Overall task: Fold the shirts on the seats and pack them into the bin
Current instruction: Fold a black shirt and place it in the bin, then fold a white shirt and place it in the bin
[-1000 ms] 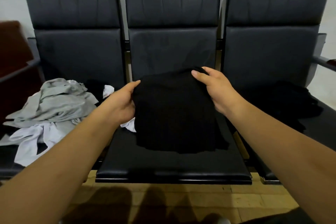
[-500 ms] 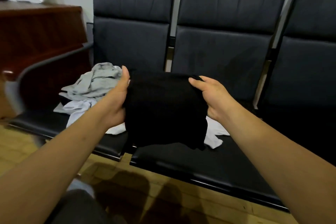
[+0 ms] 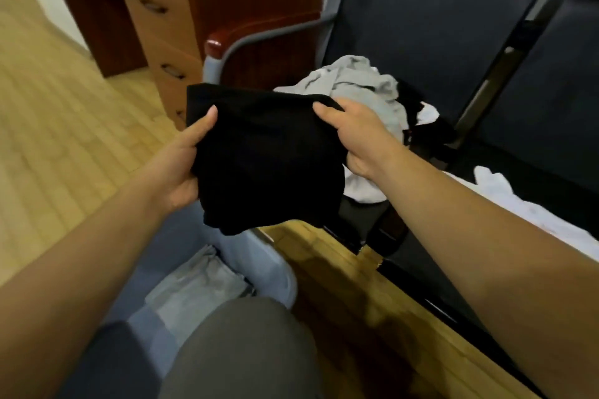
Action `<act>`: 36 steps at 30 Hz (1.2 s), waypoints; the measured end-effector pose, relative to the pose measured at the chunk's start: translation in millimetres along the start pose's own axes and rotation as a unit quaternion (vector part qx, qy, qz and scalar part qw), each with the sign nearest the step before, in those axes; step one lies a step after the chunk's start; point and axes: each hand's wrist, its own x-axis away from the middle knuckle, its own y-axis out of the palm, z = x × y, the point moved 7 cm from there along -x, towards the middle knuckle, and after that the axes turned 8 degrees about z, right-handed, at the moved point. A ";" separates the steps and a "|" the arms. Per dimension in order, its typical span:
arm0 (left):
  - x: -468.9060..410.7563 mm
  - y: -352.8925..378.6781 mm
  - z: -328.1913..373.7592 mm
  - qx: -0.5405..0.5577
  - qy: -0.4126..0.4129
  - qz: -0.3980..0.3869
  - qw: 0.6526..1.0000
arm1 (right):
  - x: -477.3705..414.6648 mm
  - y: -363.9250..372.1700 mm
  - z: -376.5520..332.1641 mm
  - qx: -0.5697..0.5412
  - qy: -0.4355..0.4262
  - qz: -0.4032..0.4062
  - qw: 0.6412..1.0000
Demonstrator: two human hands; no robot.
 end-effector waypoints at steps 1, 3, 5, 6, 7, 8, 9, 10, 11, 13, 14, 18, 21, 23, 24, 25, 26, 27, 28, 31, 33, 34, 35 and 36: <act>0.1 -23.2 -4.5 0.005 -0.002 0.016 1.000 | -4.9 21.6 12.7 0.016 0.005 -0.013 1.000; 2.8 -71.9 -18.5 0.017 -0.010 0.067 0.998 | -12.4 65.1 42.0 0.046 0.011 -0.046 0.998; 9.6 -114.0 -39.0 0.029 -0.027 0.114 0.993 | -15.8 103.7 72.5 0.080 0.013 -0.080 0.994; 14.0 -134.6 -50.8 0.034 -0.038 0.139 0.989 | -16.9 120.0 89.3 0.098 0.016 -0.093 0.991; 19.4 -153.2 -63.5 0.039 -0.051 0.163 0.984 | -15.4 134.6 105.8 0.116 0.022 -0.105 0.987; 24.6 -172.0 -77.9 0.042 -0.066 0.183 0.980 | -14.3 148.4 125.1 0.130 0.031 -0.121 0.984; 30.9 -187.9 -92.7 0.049 -0.084 0.200 0.975 | -11.1 160.6 145.3 0.142 0.045 -0.136 0.979; 37.7 -203.2 -108.6 0.061 -0.102 0.217 0.969 | -9.0 171.8 169.3 0.159 0.065 -0.145 0.974; 45.4 -217.0 -124.5 0.076 -0.121 0.234 0.962 | -5.1 182.4 192.0 0.176 0.083 -0.155 0.969; 60.5 -244.3 -158.2 0.097 -0.158 0.269 0.945 | 1.5 201.8 244.2 0.219 0.126 -0.181 0.950; 68.8 -258.0 -175.4 0.104 -0.177 0.285 0.936 | 4.6 210.5 268.0 0.236 0.148 -0.194 0.941; 105.4 -306.9 -231.3 0.135 -0.237 0.345 0.898 | 32.7 244.6 336.6 0.255 0.227 -0.246 0.907; 133.8 -340.9 -262.2 0.154 -0.253 0.405 0.865 | 57.0 268.7 376.8 0.267 0.244 -0.280 0.889; 148.7 -358.9 -275.3 0.142 -0.265 0.433 0.850 | 72.1 287.2 399.0 0.287 0.233 -0.297 0.880; 153.9 -364.4 -277.4 0.136 -0.267 0.452 0.840 | 77.2 297.1 409.4 0.299 0.220 -0.304 0.877; 157.7 -371.9 -279.9 0.128 -0.263 0.477 0.829 | 80.7 305.9 418.7 0.311 0.210 -0.306 0.875; 159.2 -384.9 -282.7 0.115 -0.252 0.504 0.818 | 81.9 313.5 424.5 0.317 0.202 -0.303 0.876; 160.9 -401.9 -285.6 0.087 -0.242 0.541 0.801 | 80.5 318.9 427.0 0.322 0.198 -0.297 0.877; 160.4 -422.3 -293.5 0.048 -0.234 0.571 0.785 | 77.5 322.3 427.2 0.325 0.194 -0.293 0.878; 151.6 -443.3 -287.9 -0.123 -0.246 0.597 0.753 | 56.1 317.5 414.1 0.332 0.161 -0.264 0.891; 141.9 -433.7 -269.5 -0.225 -0.242 0.591 0.736 | 39.8 302.8 402.0 0.341 0.127 -0.250 0.897; 135.4 -430.3 -262.3 -0.263 -0.227 0.587 0.731 | 32.8 294.8 395.8 0.350 0.116 -0.249 0.896; 131.8 -427.8 -256.3 -0.288 -0.216 0.579 0.731 | 27.0 286.6 390.7 0.355 0.110 -0.245 0.895; 127.8 -426.5 -250.2 -0.310 -0.204 0.566 0.736 | 19.6 279.0 385.6 0.356 0.106 -0.235 0.898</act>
